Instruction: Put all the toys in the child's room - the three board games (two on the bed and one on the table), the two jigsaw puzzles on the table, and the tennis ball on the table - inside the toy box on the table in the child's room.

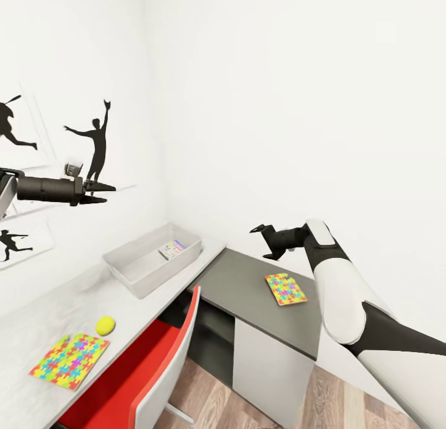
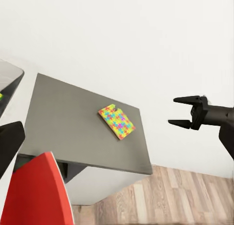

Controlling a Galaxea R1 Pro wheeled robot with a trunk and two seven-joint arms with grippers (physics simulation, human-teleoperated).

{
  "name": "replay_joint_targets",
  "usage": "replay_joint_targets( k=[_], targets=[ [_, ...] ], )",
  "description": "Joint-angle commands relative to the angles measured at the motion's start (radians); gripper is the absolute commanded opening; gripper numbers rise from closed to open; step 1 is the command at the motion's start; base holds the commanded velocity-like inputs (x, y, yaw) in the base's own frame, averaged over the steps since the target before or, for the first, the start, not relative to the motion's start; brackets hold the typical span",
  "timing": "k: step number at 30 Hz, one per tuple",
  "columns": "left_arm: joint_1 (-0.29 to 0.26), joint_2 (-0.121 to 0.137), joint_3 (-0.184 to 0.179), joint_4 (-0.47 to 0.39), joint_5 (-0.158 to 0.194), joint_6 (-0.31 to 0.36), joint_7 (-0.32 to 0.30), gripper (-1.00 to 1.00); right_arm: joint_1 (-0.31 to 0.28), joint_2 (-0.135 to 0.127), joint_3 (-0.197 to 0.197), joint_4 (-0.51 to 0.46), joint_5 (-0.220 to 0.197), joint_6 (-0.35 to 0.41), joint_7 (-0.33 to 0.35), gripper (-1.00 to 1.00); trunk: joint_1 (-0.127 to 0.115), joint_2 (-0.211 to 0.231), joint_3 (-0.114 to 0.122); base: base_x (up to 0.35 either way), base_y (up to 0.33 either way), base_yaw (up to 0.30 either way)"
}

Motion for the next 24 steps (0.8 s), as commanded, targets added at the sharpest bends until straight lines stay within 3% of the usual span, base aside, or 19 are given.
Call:
replay_joint_targets(
  k=[1,8,24],
  targets=[
    [-0.001,0.002,-0.007,0.0,0.009,0.01,0.0,1.0,-0.001,0.001,-0.006,-0.001,-0.008,0.001,-0.01,1.0,0.0,-0.002,-0.002,-0.131,0.007,-0.286],
    [-0.001,0.002,-0.007,0.0,0.009,0.01,0.0,1.0,-0.001,0.001,-0.006,-0.001,-0.008,0.001,-0.01,1.0,0.0,-0.002,-0.002,-0.124,0.06,-0.286],
    [-0.001,0.002,-0.007,0.0,0.009,0.008,0.0,1.0,-0.001,-0.001,-0.006,-0.001,-0.008,0.001,-0.01,1.0,0.0,-0.002,-0.002,-0.009,0.005,-0.286]
  ],
)
